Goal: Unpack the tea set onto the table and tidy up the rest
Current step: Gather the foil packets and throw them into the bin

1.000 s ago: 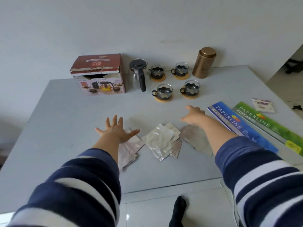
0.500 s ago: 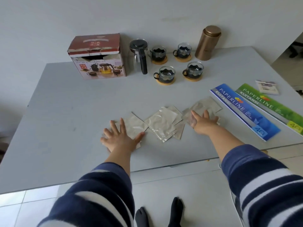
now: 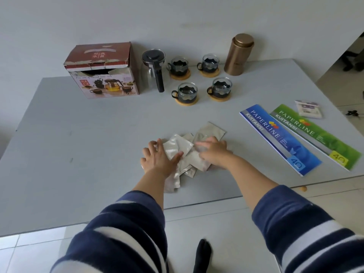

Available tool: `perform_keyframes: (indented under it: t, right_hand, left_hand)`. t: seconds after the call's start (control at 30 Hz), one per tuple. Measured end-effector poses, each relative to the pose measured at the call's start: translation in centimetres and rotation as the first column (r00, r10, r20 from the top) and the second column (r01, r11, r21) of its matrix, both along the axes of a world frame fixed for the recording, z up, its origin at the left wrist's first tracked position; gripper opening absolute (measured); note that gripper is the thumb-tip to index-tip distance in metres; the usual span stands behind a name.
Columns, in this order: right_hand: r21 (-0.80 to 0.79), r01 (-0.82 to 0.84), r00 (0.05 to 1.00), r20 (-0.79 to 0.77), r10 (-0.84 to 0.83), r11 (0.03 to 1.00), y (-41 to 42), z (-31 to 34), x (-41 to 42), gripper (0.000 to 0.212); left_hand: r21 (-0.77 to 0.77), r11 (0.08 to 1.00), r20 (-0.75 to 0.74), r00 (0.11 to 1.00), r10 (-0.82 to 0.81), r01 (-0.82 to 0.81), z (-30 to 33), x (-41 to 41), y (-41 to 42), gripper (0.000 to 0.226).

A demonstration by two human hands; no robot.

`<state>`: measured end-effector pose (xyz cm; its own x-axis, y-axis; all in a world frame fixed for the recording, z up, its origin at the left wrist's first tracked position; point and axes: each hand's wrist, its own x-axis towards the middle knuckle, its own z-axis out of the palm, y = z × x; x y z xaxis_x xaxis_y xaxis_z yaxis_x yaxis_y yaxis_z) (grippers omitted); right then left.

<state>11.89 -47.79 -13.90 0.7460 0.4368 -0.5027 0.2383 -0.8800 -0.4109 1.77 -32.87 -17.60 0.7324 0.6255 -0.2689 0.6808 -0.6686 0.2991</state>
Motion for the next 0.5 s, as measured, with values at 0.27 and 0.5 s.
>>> perform_keyframes:
  t: [0.27, 0.5]
  right_hand:
    - [-0.221, -0.091, 0.996, -0.034, 0.086, 0.971, -1.0, -0.3, 4.4, 0.137]
    - [-0.169, -0.112, 0.988, 0.088, 0.129, 0.979, 0.2, -0.8, 4.3, 0.112]
  left_hand:
    - [0.037, 0.983, -0.047, 0.983, -0.177, 0.179, 0.1, 0.8, -0.4, 0.114]
    - [-0.153, 0.982, 0.000, 0.994, -0.108, 0.107, 0.4, 2.0, -0.4, 0.044]
